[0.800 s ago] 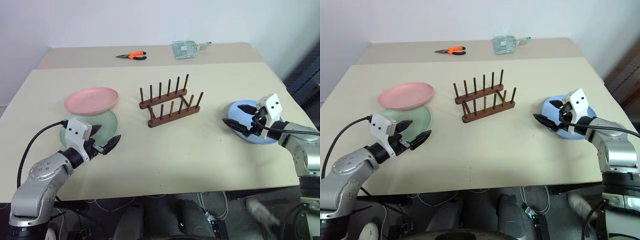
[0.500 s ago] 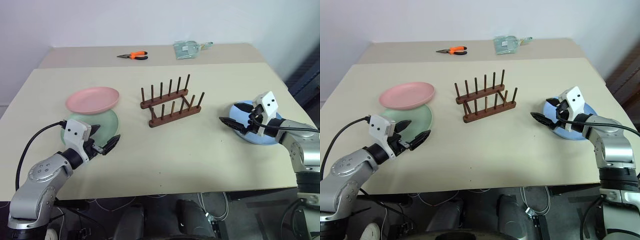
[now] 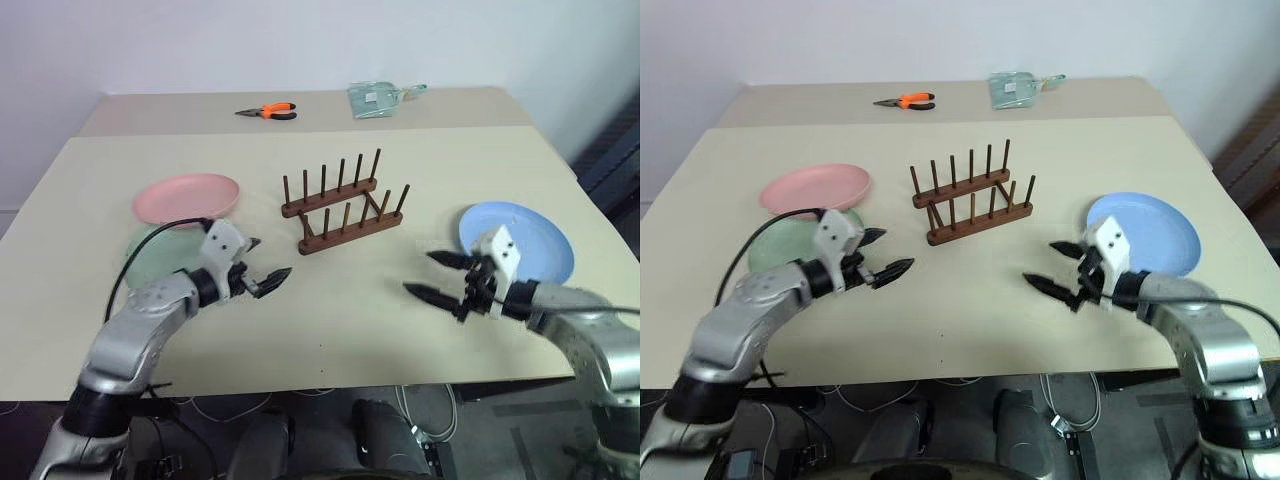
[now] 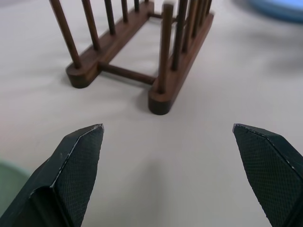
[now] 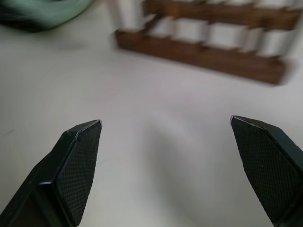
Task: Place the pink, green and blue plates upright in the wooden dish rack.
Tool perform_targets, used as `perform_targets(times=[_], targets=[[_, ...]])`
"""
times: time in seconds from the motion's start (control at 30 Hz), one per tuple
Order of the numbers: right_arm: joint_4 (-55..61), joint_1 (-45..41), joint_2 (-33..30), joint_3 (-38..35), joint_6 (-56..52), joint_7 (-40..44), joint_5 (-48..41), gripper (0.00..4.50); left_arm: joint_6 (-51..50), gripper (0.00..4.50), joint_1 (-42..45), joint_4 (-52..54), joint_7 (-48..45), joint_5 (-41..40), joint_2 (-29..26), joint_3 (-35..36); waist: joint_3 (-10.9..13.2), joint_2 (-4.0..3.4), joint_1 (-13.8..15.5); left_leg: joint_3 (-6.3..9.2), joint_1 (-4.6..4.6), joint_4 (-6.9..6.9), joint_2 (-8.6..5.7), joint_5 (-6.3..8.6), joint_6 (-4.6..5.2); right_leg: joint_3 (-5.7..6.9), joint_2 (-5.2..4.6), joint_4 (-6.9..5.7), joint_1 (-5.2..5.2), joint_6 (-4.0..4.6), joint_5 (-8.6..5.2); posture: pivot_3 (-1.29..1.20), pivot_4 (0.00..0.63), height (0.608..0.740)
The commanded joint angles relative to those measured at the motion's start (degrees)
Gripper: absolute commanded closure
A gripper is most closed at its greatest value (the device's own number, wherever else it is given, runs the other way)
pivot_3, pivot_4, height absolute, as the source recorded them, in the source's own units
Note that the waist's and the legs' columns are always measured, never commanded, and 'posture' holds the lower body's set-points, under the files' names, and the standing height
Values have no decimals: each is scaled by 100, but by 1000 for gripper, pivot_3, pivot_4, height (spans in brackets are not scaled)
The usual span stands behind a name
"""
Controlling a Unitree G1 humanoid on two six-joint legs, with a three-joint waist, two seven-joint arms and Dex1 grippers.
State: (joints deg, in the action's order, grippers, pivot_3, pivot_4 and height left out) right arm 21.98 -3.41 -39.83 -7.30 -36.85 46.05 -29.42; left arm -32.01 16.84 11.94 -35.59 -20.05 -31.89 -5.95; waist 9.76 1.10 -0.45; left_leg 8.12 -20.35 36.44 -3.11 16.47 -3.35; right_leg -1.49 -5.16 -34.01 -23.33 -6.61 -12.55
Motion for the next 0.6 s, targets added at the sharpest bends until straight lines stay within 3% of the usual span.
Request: perform_targets(times=[0.03, 0.33, 0.43, 0.6], targets=[[673, 83, 130, -2, -45, -336, -51, 48, 440, 0, 661, -916, -508, 288, 211, -388, 0, 1, -3, 0, -2, 4, -1, 0, 0, 0, 0, 0, 0, -1, 0, 0, 150, 740], [906, -10, 379, 211, -139, -862, -1, 48, 1434, 0, 1885, -3259, -1694, 934, 830, -1084, 0, 3, -6, 1, -4, 4, -1, 0, 0, 0, 0, 1, -2, -16, 10, 0, 150, 740], [930, -27, 367, 192, -162, -923, -29, 0, 1615, 840, 2066, -3688, -1745, 1047, 980, -1039, 0, 3, 0, 1, -3, 4, -1, 0, 0, 0, -1, 0, -2, -19, 11, 0, 150, 740], [1013, 70, 343, 189, -155, -982, -39, 0, 1912, 3330, 2165, -4064, -1609, 1146, 1225, -891, -1, 3, 12, 3, -3, 4, -1, 0, 0, 0, -2, 0, -1, -23, 12, 0, 150, 740]])
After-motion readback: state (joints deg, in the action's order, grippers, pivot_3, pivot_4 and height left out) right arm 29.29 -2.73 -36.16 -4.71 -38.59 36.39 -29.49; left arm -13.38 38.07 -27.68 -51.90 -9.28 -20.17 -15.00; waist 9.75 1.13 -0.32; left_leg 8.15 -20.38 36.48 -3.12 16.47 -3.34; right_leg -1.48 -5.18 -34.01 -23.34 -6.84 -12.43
